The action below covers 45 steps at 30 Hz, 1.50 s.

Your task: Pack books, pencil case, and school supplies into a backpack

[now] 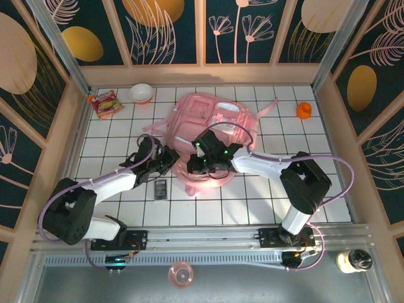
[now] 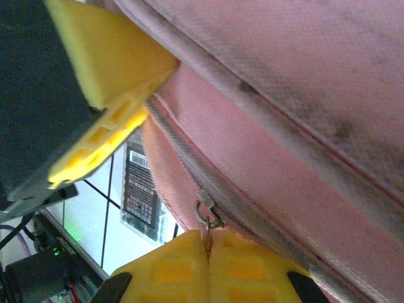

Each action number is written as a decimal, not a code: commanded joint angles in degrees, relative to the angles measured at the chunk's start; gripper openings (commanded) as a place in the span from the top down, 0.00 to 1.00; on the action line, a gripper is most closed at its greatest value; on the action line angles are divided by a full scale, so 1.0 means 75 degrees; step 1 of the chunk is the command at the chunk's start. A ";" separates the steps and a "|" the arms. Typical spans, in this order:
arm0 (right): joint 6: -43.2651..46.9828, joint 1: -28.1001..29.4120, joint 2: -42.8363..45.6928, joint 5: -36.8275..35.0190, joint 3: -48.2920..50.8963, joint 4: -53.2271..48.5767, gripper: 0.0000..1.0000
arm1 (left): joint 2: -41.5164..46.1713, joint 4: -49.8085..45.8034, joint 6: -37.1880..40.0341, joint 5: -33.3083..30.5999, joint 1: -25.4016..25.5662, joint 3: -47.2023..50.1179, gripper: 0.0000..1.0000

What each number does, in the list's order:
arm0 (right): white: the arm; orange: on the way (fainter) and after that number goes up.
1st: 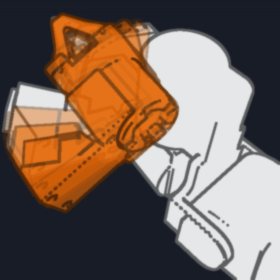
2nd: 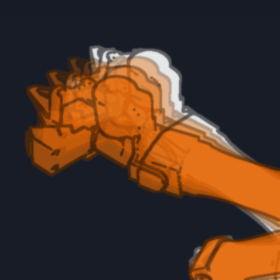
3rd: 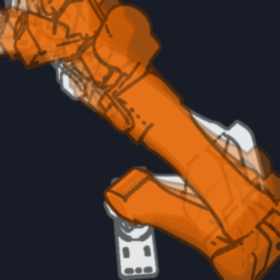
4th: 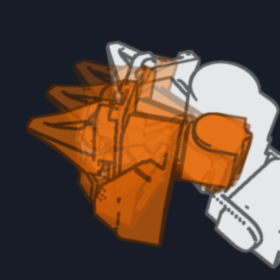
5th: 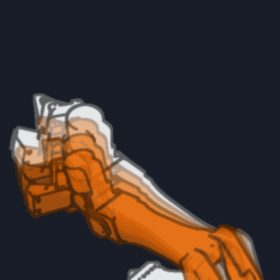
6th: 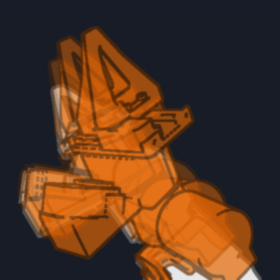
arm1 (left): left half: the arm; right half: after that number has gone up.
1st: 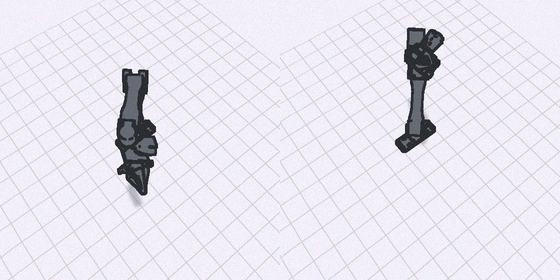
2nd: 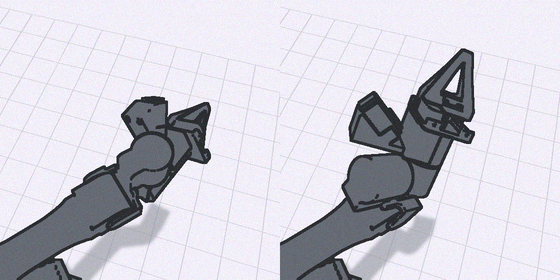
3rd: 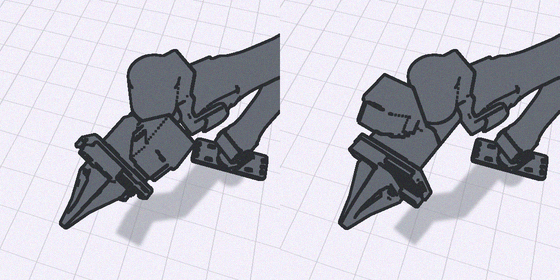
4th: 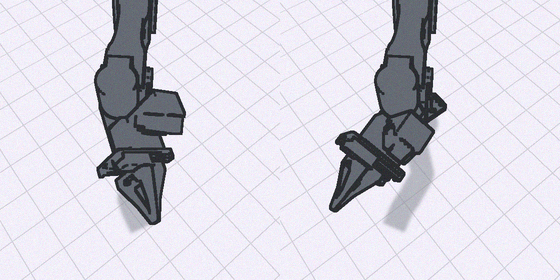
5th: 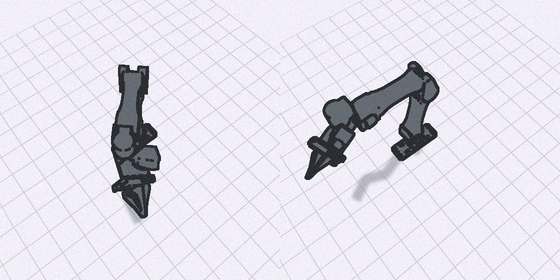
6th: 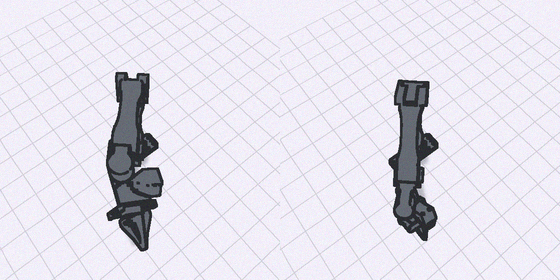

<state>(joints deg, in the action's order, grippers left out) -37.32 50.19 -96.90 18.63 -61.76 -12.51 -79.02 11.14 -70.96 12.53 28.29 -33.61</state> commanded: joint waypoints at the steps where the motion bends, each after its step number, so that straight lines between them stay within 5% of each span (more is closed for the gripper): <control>1: 0.0442 -0.0341 0.0537 -0.0269 0.0261 -0.0846 1.00 | 0.0202 -0.0771 0.0955 -0.0869 -0.0273 -0.0509 1.00; 7: 0.1102 -0.1408 0.1486 -0.0610 0.1081 -0.1866 1.00 | 0.0487 -0.1520 0.2155 -0.0918 -0.1153 -0.0695 1.00; 14: 0.1318 -0.1844 0.1706 -0.0510 0.1030 -0.1902 1.00 | 0.0370 -0.1457 0.2373 -0.0594 -0.1243 -0.0866 1.00; 17: 0.1066 -0.1576 0.1754 -0.0168 0.1048 -0.1429 1.00 | 0.0513 -0.0979 0.1726 0.0287 -0.1225 -0.0720 0.67; 25: 0.0616 -0.0647 0.1244 -0.0097 0.0564 -0.0886 1.00 | 0.1128 -0.0138 -0.0197 0.0364 0.0423 -0.0014 0.55; 37: 0.0101 -0.0113 0.1241 -0.0035 0.0545 -0.0407 1.00 | -0.0071 0.0826 -0.0471 0.0261 0.0947 -0.0223 0.57; 39: 0.0118 -0.0108 0.1269 -0.0118 0.0557 -0.0437 1.00 | -0.0216 0.0818 -0.0378 0.0217 0.0941 -0.0277 0.68; 42: 0.0297 -0.0246 0.1305 -0.0340 0.0567 -0.0822 1.00 | -0.0191 0.0510 -0.0202 -0.0022 0.0948 -0.0334 0.99; 45: 0.0613 -0.0656 0.1422 -0.0554 0.0712 -0.1330 1.00 | 0.0085 -0.0023 0.0164 -0.0382 0.0894 -0.0369 1.00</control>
<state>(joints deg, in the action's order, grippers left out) -35.16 46.96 -87.92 14.81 -56.03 -19.55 -79.85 12.51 -71.99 12.97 35.07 -34.44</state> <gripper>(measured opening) 0.037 0.052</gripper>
